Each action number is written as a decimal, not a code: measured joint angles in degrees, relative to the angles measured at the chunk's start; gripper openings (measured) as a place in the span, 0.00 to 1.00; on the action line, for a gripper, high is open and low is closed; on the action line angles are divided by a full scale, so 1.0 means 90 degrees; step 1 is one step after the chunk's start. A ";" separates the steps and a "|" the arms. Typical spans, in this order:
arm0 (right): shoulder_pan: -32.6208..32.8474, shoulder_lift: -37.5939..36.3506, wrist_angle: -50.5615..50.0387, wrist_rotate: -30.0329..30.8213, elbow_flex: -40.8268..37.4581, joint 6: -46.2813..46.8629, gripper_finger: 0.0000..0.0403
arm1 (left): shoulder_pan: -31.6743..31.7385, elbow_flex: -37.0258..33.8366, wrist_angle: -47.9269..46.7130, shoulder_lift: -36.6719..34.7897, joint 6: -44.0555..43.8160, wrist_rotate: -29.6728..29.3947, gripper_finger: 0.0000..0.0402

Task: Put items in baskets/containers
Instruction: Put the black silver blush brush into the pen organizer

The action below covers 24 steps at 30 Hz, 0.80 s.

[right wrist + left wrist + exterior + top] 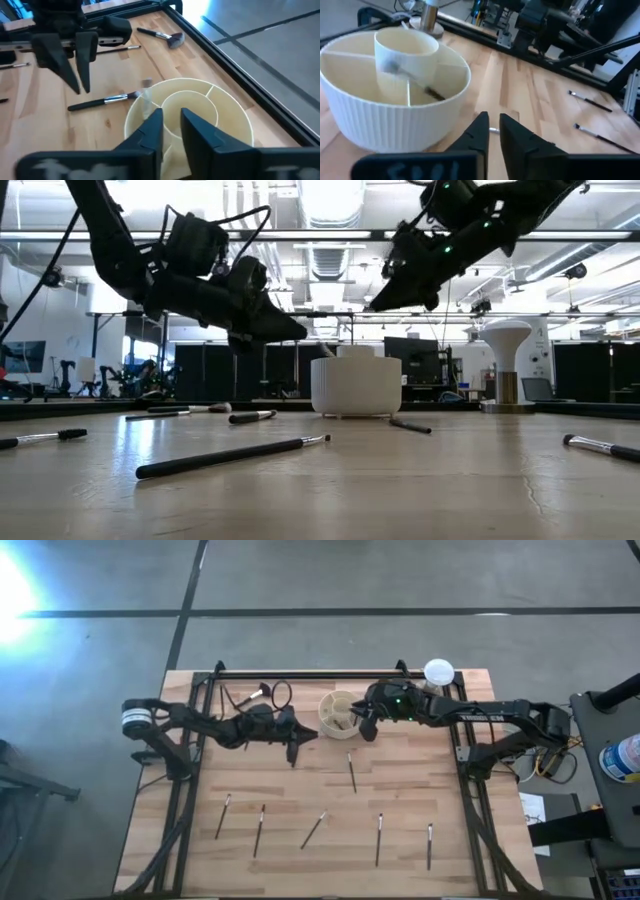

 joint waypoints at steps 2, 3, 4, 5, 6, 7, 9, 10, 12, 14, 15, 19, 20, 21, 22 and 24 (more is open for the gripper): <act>0.0043 -0.0209 -0.0051 0.0002 -0.0116 -0.0020 0.09 | -0.0083 0.0000 -0.0427 -0.0169 -0.0004 -0.0172 0.04; 0.0075 -0.0301 -0.0015 0.0004 -0.0203 -0.0027 0.06 | -0.0136 0.0000 -0.0625 -0.0270 -0.0004 -0.0310 0.03; 0.0111 -0.0385 0.0100 0.0003 -0.0312 -0.0023 0.04 | -0.0186 0.0000 -0.0840 -0.0374 0.0008 -0.0429 0.02; 0.0149 -0.0466 0.0253 0.0002 -0.0434 0.0010 0.03 | -0.0236 0.0000 -0.1065 -0.0484 0.0025 -0.0524 0.01; 0.0192 -0.0542 0.0458 0.0000 -0.0586 0.0065 0.03 | -0.0287 0.0000 -0.1280 -0.0598 0.0028 -0.0612 0.01; 0.0229 -0.0612 0.0684 0.0001 -0.0744 0.0108 0.02 | -0.0326 0.0000 -0.1468 -0.0701 0.0028 -0.0665 0.00; 0.0303 -0.0731 0.1108 -0.0004 -0.1088 0.0203 0.02 | -0.0411 0.0000 -0.1815 -0.0925 -0.0015 -0.0788 0.00; 0.0338 -0.0773 0.1318 -0.0002 -0.1251 0.0253 0.02 | -0.0451 0.0000 -0.1958 -0.1029 -0.0028 -0.0861 0.00; 0.0404 -0.0861 0.1749 0.0001 -0.1585 0.0354 0.02 | -0.0541 0.0000 -0.2259 -0.1216 -0.0068 -0.1103 0.00; 0.0480 -0.0940 0.2110 -0.0003 -0.1881 0.0438 0.02 | -0.0622 0.0002 -0.2582 -0.1378 -0.0208 -0.1408 0.00; 0.0518 -0.0977 0.2259 -0.0002 -0.2027 0.0458 0.02 | -0.0661 0.0002 -0.2736 -0.1438 -0.0316 -0.1551 0.00; 0.0652 -0.1059 0.2698 0.0006 -0.2428 0.0475 0.02 | -0.0790 0.0002 -0.3240 -0.1593 -0.0799 -0.1847 0.00; 0.0671 -0.1088 0.2764 0.0003 -0.2487 0.0480 0.02 | -0.0809 0.0002 -0.3327 -0.1593 -0.0945 -0.1885 0.00; 0.0680 -0.1111 0.2777 0.0005 -0.2521 0.0479 0.02 | -0.0825 0.0002 -0.3437 -0.1587 -0.1129 -0.1915 0.00; 0.0682 -0.1125 0.2790 0.0004 -0.2530 0.0480 0.02 | -0.0827 0.0002 -0.3501 -0.1549 -0.1296 -0.1933 0.00; 0.0681 -0.1203 0.2785 0.0005 -0.2570 0.0478 0.02 | -0.0824 0.0030 -0.3678 -0.1471 -0.1632 -0.1960 0.00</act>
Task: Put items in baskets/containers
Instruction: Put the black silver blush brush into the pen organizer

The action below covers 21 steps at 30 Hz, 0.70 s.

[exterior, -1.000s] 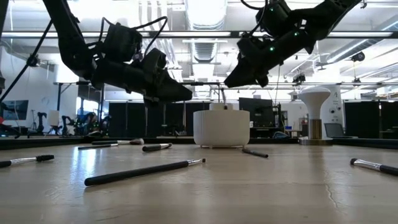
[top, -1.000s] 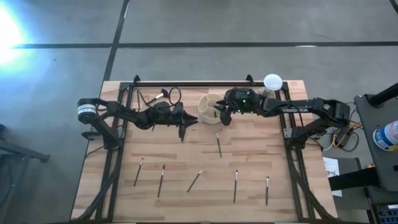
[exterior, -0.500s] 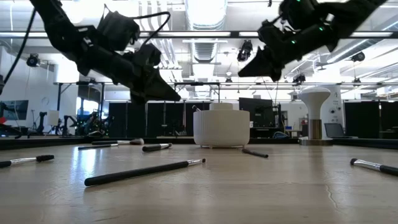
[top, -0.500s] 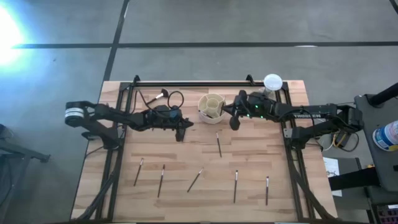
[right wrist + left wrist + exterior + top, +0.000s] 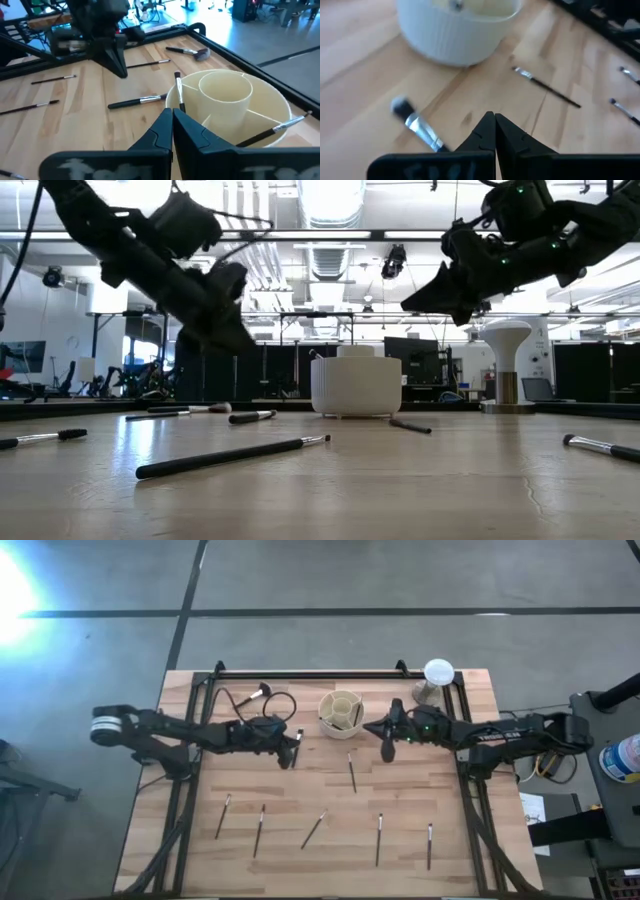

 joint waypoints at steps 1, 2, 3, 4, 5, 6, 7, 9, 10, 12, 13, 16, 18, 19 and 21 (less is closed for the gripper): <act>0.0000 -0.0034 0.0006 0.0000 -0.0003 0.0000 0.02 | 0.0000 0.0053 -0.0171 0.0062 -0.0145 -0.0045 0.01; 0.0000 -0.0064 0.0014 0.0002 -0.0004 0.0000 0.02 | 0.0001 0.0145 -0.0360 0.0133 -0.0241 -0.0099 0.01; 0.0001 -0.0101 0.0007 0.0000 -0.0016 0.0000 0.02 | 0.0002 0.0255 -0.0550 0.0220 -0.0326 -0.0164 0.02; 0.0000 -0.0119 0.0003 0.0000 -0.0020 -0.0002 0.02 | 0.0000 0.0399 -0.0784 0.0310 -0.0383 -0.0266 0.04; 0.0002 -0.0133 0.0011 0.0000 -0.0020 -0.0026 0.02 | 0.0000 0.0559 -0.1040 0.0413 -0.0427 -0.0362 0.05; 0.0002 -0.0154 -0.0014 -0.0001 -0.0028 -0.0047 0.02 | 0.0000 0.0717 -0.1259 0.0542 -0.0483 -0.0489 0.08; 0.0000 -0.0160 -0.0033 0.0000 -0.0030 -0.0072 0.02 | 0.0007 0.0876 -0.1455 0.0679 -0.0556 -0.0599 0.10; 0.0001 -0.0158 -0.0037 -0.0002 -0.0030 -0.0100 0.02 | 0.0019 0.1196 -0.1839 0.0972 -0.0723 -0.0764 0.16; 0.0000 -0.0155 -0.0040 -0.0002 -0.0030 -0.0105 0.02 | 0.0029 0.1360 -0.1998 0.1121 -0.0823 -0.0801 0.18; 0.0007 -0.0155 -0.0038 -0.0002 -0.0030 -0.0150 0.02 | 0.0036 0.1672 -0.2333 0.1415 -0.0985 -0.0896 0.24; 0.0014 -0.0158 -0.0038 -0.0003 -0.0034 -0.0188 0.02 | 0.0051 0.1816 -0.2524 0.1564 -0.1032 -0.0935 0.26; 0.0015 -0.0158 -0.0043 -0.0005 -0.0037 -0.0222 0.02 | 0.0113 0.2174 -0.2938 0.1960 -0.1125 -0.1182 0.32; 0.0015 -0.0155 -0.0044 -0.0007 -0.0039 -0.0243 0.02 | 0.0183 0.2339 -0.2983 0.2156 -0.1163 -0.1244 0.35; 0.0015 -0.0155 -0.0044 -0.0007 -0.0041 -0.0245 0.02 | 0.0214 0.2404 -0.2998 0.2243 -0.1175 -0.1260 0.36; 0.0015 -0.0155 -0.0048 -0.0010 -0.0055 -0.0248 0.02 | 0.0272 0.2492 -0.2982 0.2397 -0.1209 -0.1258 0.37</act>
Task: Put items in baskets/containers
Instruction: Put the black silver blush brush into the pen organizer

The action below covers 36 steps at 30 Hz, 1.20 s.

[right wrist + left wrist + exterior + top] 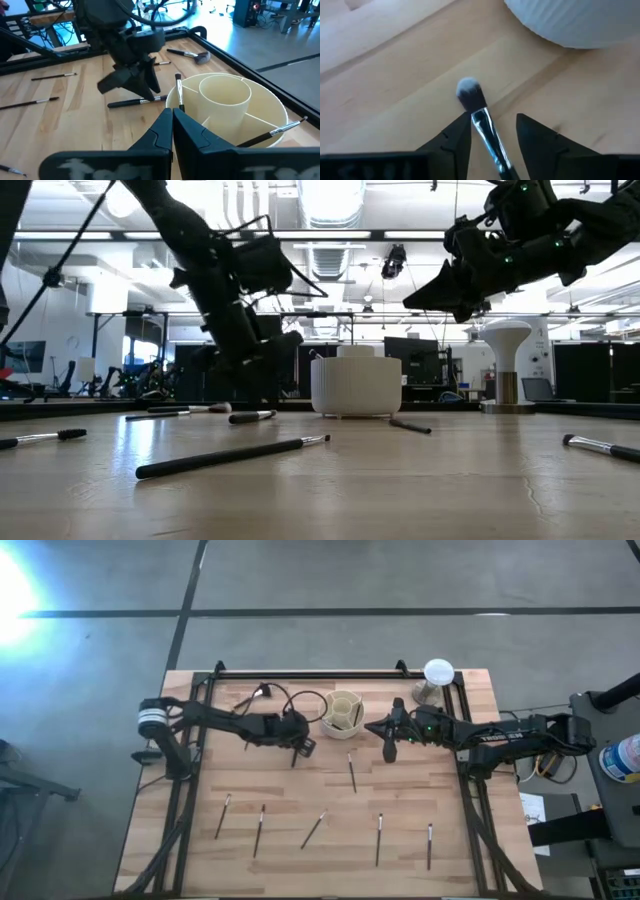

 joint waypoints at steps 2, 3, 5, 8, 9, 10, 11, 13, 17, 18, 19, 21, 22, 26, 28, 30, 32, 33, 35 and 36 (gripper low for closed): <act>0.0000 0.0000 0.0002 -0.0002 -0.0011 -0.0028 0.02 | 0.0055 0.0037 -0.0013 0.0134 -0.0015 0.0004 0.38; 0.0000 0.0000 0.0002 -0.0004 -0.0019 -0.0042 0.02 | 0.0086 0.0038 -0.0011 0.0183 -0.0015 0.0001 0.38; -0.0002 0.0000 0.0002 -0.0005 -0.0023 -0.0046 0.02 | 0.0125 0.0038 -0.0013 0.0277 -0.0014 -0.0006 0.38; -0.0002 0.0000 0.0007 -0.0008 -0.0033 -0.0093 0.02 | 0.0167 0.0033 0.0001 0.0347 0.0073 -0.0016 0.38; -0.0001 0.0000 0.0007 -0.0009 -0.0036 -0.0097 0.02 | 0.0175 0.0033 0.0006 0.0367 0.0096 -0.0028 0.37; -0.0002 0.0000 0.0008 -0.0009 -0.0036 -0.0109 0.02 | 0.0177 0.0033 0.0006 0.0380 0.0153 -0.0030 0.37; -0.0002 0.0000 0.0010 -0.0007 -0.0036 -0.0112 0.02 | 0.0179 0.0033 0.0000 0.0388 0.0204 -0.0030 0.35; -0.0002 0.0000 0.0010 -0.0009 -0.0038 -0.0116 0.02 | 0.0188 0.0033 -0.0062 0.0379 0.0280 -0.0021 0.31; -0.0002 0.0000 0.0011 -0.0008 -0.0038 -0.0118 0.02 | 0.0194 0.0039 -0.0364 0.0299 0.0459 0.0049 0.16; -0.0002 0.0000 0.0012 -0.0007 -0.0038 -0.0118 0.02 | 0.0191 0.0041 -0.0426 0.0277 0.0545 0.0051 0.12; -0.0002 0.0000 0.0012 -0.0007 -0.0038 -0.0118 0.02 | 0.0189 0.0043 -0.0544 0.0225 0.0597 0.0015 0.08; -0.0002 0.0001 0.0013 -0.0004 -0.0038 -0.0116 0.02 | 0.0189 0.0021 -0.0700 0.0118 0.0736 0.0059 0.03; -0.0002 0.0000 0.0017 -0.0007 -0.0038 -0.0113 0.02 | 0.0189 0.0020 -0.0728 0.0037 0.0763 0.0097 0.02; -0.0002 0.0002 0.0029 0.0001 -0.0038 -0.0113 0.02 | 0.0199 -0.0074 -0.0917 -0.0436 0.0851 0.0177 0.02; -0.0002 0.0002 0.0029 0.0001 -0.0038 -0.0115 0.02 | 0.0199 -0.0120 -0.0662 -0.0766 0.0877 0.0023 0.01; -0.0002 0.0002 0.0028 0.0002 -0.0038 -0.0126 0.02 | 0.0201 -0.0260 -0.0475 -0.1105 0.0877 -0.0144 0.00; -0.0002 0.0002 0.0029 0.0003 -0.0038 -0.0136 0.02 | 0.0206 -0.0436 -0.0179 -0.1334 0.0879 -0.0183 0.00; -0.0002 0.0002 0.0029 0.0001 -0.0038 -0.0138 0.02 | 0.0206 -0.0529 -0.0065 -0.1446 0.0886 -0.0193 0.00; -0.0002 0.0002 0.0029 0.0001 -0.0038 -0.0138 0.02 | 0.0213 -0.0675 0.0209 -0.1656 0.0899 -0.0199 0.00; -0.0002 0.0002 0.0029 0.0001 -0.0038 -0.0138 0.02 | 0.0224 -0.0742 0.0339 -0.1738 0.0901 -0.0198 0.00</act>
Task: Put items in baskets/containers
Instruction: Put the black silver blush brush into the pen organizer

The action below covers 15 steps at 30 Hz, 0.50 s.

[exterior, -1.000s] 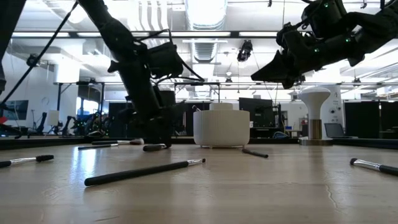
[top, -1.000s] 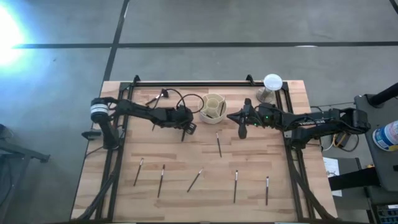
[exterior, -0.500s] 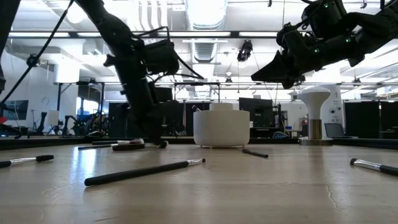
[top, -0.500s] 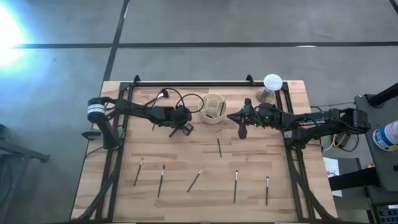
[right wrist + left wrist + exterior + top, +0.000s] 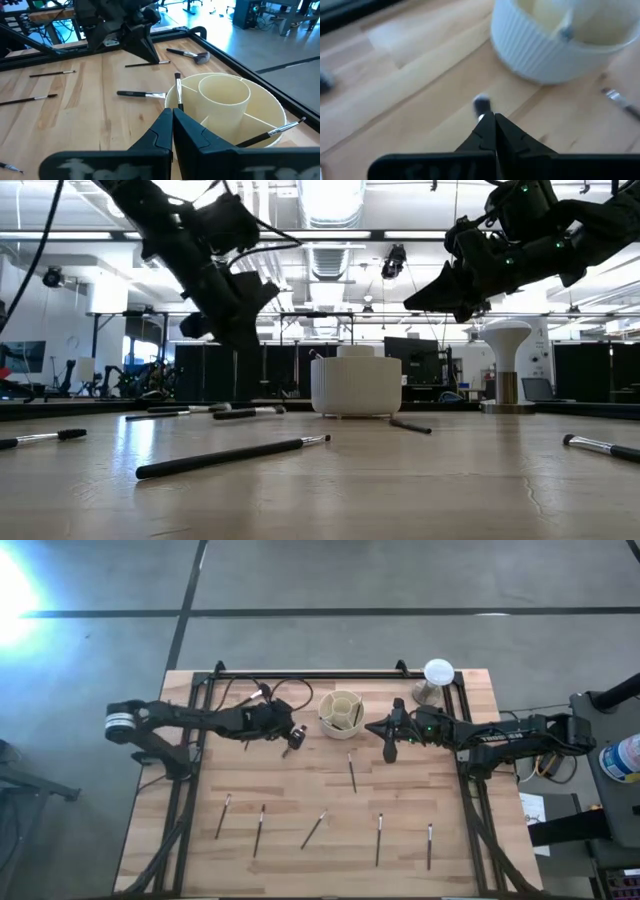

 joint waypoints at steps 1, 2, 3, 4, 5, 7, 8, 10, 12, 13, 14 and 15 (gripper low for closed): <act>0.0000 0.0000 0.0000 0.0001 0.0000 0.0000 0.02 | 0.0015 -0.0081 0.0054 -0.0044 0.0005 -0.0003 0.00; 0.0000 -0.0002 0.0000 0.0002 0.0000 0.0000 0.02 | 0.0022 -0.0159 0.0075 -0.0049 0.0007 -0.0005 0.00; 0.0000 -0.0002 0.0000 0.0002 0.0000 0.0000 0.02 | 0.0024 -0.0220 0.0124 -0.0037 0.0000 -0.0007 0.00; 0.0000 -0.0002 0.0004 0.0000 0.0000 0.0000 0.02 | 0.0031 -0.0242 0.0155 0.0001 -0.0034 -0.0002 0.00; 0.0000 -0.0002 0.0015 0.0002 0.0000 0.0000 0.02 | 0.0025 -0.0242 0.0182 0.0056 -0.0034 0.0030 0.01; 0.0000 -0.0002 0.0024 0.0002 0.0000 -0.0002 0.02 | 0.0049 -0.0200 0.0265 0.0214 -0.0038 0.0262 0.03; 0.0000 -0.0002 0.0024 0.0000 0.0000 -0.0001 0.02 | 0.0054 -0.0171 0.0309 0.0337 -0.0039 0.0353 0.05; 0.0000 -0.0002 0.0028 0.0000 0.0000 0.0000 0.02 | 0.0072 -0.0089 0.0400 0.0600 -0.0040 0.0451 0.10; 0.0000 -0.0002 0.0032 0.0002 0.0000 0.0000 0.02 | 0.0085 0.0044 0.0639 0.0855 -0.0010 0.0590 0.15; 0.0000 -0.0002 0.0032 0.0000 0.0000 0.0003 0.02 | 0.0097 0.0127 0.0755 0.0981 0.0008 0.0687 0.17; 0.0000 -0.0002 0.0034 0.0000 0.0000 0.0016 0.02 | 0.0101 0.0206 0.0795 0.1110 0.0015 0.0706 0.19; 0.0000 -0.0002 0.0036 0.0000 0.0000 0.0024 0.02 | 0.0106 0.0273 0.0783 0.1236 0.0017 0.0709 0.21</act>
